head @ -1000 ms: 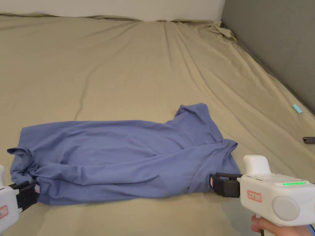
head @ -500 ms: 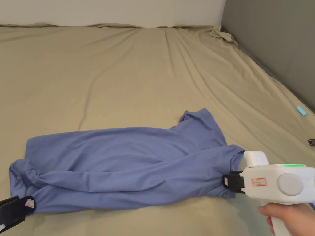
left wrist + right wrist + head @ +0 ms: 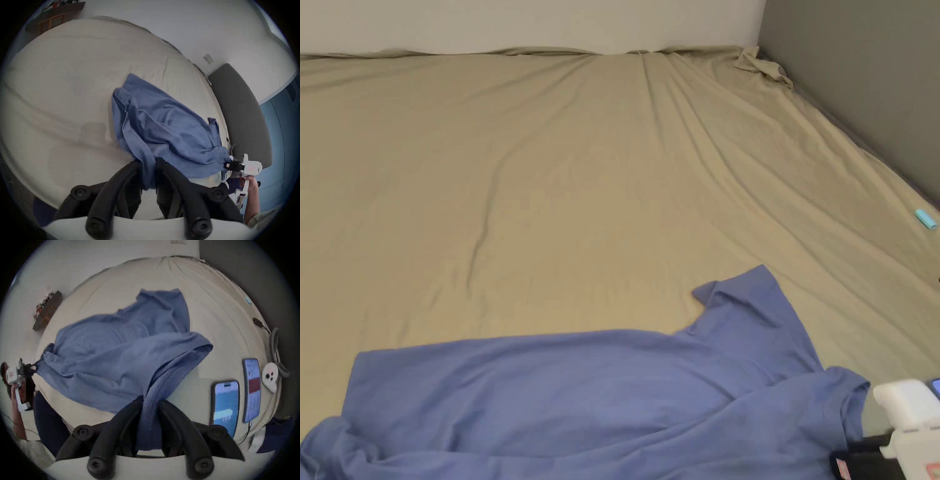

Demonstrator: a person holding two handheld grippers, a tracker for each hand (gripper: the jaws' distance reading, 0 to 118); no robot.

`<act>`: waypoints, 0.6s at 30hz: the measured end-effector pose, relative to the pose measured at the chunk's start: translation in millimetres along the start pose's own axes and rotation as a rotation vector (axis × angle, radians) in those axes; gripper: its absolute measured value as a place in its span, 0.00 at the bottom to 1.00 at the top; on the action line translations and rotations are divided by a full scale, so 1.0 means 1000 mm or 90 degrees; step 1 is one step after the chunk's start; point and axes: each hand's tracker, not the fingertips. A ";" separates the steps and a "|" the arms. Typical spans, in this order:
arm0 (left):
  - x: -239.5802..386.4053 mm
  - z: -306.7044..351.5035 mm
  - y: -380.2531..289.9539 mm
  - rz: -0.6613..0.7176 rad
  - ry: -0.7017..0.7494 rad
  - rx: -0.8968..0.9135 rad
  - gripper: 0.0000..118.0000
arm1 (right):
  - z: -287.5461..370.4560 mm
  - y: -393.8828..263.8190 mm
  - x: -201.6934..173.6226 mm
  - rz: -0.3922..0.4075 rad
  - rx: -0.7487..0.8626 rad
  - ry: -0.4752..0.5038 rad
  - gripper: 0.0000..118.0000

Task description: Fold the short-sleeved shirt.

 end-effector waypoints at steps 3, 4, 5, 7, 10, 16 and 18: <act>-0.011 -0.015 -0.011 -0.016 0.064 -0.030 0.13 | -0.022 -0.005 0.002 0.007 -0.016 -0.006 0.12; -0.017 -0.025 -0.013 -0.006 0.085 -0.041 0.13 | -0.031 -0.003 0.002 0.013 -0.025 -0.010 0.12; -0.022 -0.033 -0.012 0.024 0.078 -0.049 0.13 | -0.039 -0.002 0.000 0.022 -0.038 -0.019 0.12; -0.029 -0.045 -0.009 0.049 0.082 -0.050 0.13 | -0.048 0.000 0.000 0.032 -0.044 -0.023 0.12; -0.033 -0.061 -0.011 0.026 0.108 -0.059 0.12 | -0.044 0.002 0.005 0.037 -0.045 -0.017 0.12; -0.021 -0.052 -0.015 -0.001 0.127 -0.027 0.64 | -0.042 -0.005 0.001 0.051 -0.008 -0.038 0.53; -0.005 -0.035 -0.012 -0.055 0.149 0.013 1.00 | -0.026 -0.006 0.000 0.101 0.033 -0.061 0.98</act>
